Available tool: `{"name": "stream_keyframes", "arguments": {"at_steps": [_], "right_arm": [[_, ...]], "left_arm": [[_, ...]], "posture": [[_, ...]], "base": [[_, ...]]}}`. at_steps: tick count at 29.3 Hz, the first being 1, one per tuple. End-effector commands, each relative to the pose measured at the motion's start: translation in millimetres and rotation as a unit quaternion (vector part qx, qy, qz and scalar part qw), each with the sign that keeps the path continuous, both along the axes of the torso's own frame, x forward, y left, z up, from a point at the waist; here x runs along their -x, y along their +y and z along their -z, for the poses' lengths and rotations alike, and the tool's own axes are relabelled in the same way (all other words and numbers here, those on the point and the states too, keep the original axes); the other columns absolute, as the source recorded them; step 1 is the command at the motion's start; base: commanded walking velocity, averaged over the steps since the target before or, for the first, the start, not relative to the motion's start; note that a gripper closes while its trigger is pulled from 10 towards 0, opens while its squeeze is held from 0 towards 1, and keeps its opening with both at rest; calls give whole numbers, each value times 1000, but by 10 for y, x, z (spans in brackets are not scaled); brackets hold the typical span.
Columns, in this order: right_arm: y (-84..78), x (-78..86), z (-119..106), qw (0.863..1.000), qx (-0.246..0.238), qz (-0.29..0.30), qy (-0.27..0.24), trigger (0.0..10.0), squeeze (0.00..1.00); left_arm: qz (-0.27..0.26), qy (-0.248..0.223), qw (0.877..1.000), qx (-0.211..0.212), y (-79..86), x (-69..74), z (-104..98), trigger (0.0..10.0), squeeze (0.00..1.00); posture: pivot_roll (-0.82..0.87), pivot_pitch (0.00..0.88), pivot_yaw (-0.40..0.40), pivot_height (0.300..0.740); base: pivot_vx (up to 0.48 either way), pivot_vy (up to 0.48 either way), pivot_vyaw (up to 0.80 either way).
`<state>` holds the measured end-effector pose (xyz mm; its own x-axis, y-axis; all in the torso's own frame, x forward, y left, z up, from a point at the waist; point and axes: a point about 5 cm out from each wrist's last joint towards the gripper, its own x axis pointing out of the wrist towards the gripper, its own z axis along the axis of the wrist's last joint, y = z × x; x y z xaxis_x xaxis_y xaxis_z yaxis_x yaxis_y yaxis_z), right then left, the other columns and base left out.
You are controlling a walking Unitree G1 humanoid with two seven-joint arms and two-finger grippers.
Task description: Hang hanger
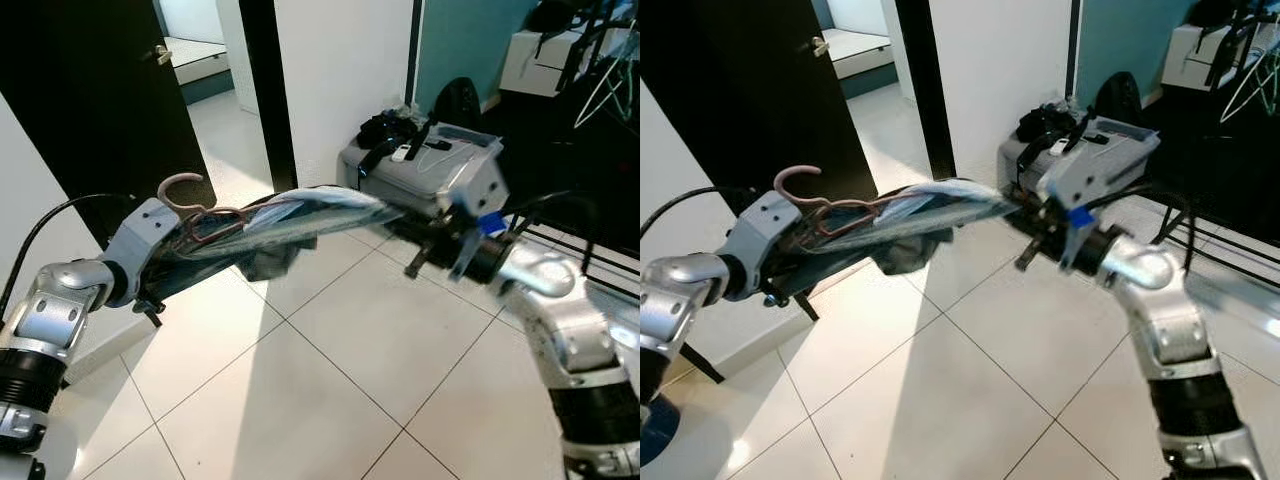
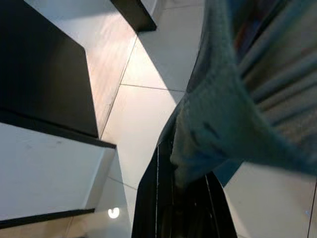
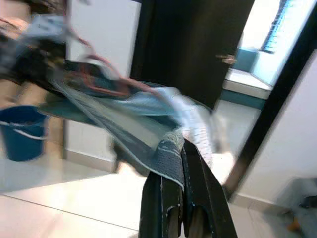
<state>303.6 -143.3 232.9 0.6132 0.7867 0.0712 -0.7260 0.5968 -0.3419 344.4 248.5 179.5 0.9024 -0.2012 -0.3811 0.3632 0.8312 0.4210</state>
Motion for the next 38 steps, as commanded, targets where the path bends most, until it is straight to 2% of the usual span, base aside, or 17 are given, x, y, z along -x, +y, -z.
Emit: {"name": "stream_keyframes", "arguments": {"at_steps": [1, 2, 3, 4, 7, 8, 25, 27, 28, 30, 31, 32, 33, 34, 35, 37, 38], "right_arm": [[183, 79, 37, 999, -1, -39, 6, 1961, 0], [309, 127, 105, 998, -8, -61, 21, 5725, 0], [309, 127, 105, 998, -8, -61, 21, 5725, 0], [388, 156, 151, 997, -13, -73, 33, 10000, 0], [429, 169, 186, 995, -18, -82, 47, 10000, 0], [455, 180, 227, 994, -19, -86, 60, 10000, 1000], [332, 148, 293, 996, -7, -51, 69, 10000, 1000], [279, 132, 238, 996, -32, -42, 69, 10000, 1000], [176, 88, 95, 994, -88, -23, 59, 10000, 1000], [176, 88, 95, 994, -88, -23, 59, 10000, 1000], [61, 49, -51, 989, -139, -6, 45, 10000, 1000], [61, 49, -51, 989, -139, -6, 45, 10000, 1000], [-56, 26, -172, 985, -170, 6, 31, 10000, 1000], [-158, 9, -251, 985, -170, 17, 14, 10000, 867], [-226, 1, -291, 988, -151, 22, 3, 10000, 259], [-226, 1, -291, 988, -151, 22, 3, 10000, 259], [-261, -2, -308, 991, -135, 24, -3, 10000, 0]], "left_arm": [[-34, -10, 999, 8, 51, -6, 21, 10000, 0], [-38, -23, 999, 15, -6, -23, 26, 10000, 0], [-38, -23, 999, 15, -6, -23, 26, 10000, 0], [-40, -32, 999, 17, -44, -34, 30, 10000, 0], [-43, -40, 998, 15, -64, -41, 32, 10000, 0], [-49, -51, 997, 19, -86, -51, 30, 10000, 0], [-87, -95, 991, 49, -159, -85, 47, 10000, 0], [-100, -95, 989, 53, -138, -88, 54, 10000, 0], [-106, -98, 988, 49, -116, -90, 58, 10000, 0], [-106, -98, 988, 49, -116, -90, 58, 10000, 0], [-94, -102, 990, 37, -123, -88, 58, 10000, 0], [-94, -102, 990, 37, -123, -88, 58, 10000, 0], [-56, -102, 993, 15, -171, -74, 52, 10000, 0], [-11, -98, 995, -13, -227, -52, 48, 10000, 0], [36, -91, 994, -43, -283, -31, 41, 10000, 0], [36, -91, 994, -43, -283, -31, 41, 10000, 0], [64, -86, 992, -62, -314, -16, 40, 10000, 0]], "posture": [[-79, 0, 103, 731], [-79, 0, 103, 731], [-79, 0, 103, 731], [-79, 0, 103, 731], [-78, 0, 101, 731], [-77, 0, 99, 731], [-75, 0, 100, 731], [-75, 0, 100, 731], [-77, 0, 100, 731], [-77, 0, 100, 731], [-77, 0, 100, 731], [-77, 0, 100, 731], [-77, 0, 100, 731], [-77, 0, 96, 731], [-76, 0, 96, 731], [-76, 0, 96, 731], [-76, 0, 96, 731]], "base": [[0, 0, 0], [0, 0, 0], [0, 0, 0], [0, 0, 0], [0, 0, 0], [0, 0, 0], [0, 0, 0], [0, 0, 0], [0, 0, 0], [0, 0, 0], [0, 0, 0], [0, 0, 0], [0, 0, 0], [0, 0, 0], [0, 0, 0], [0, 0, 0], [0, 0, 0]]}}
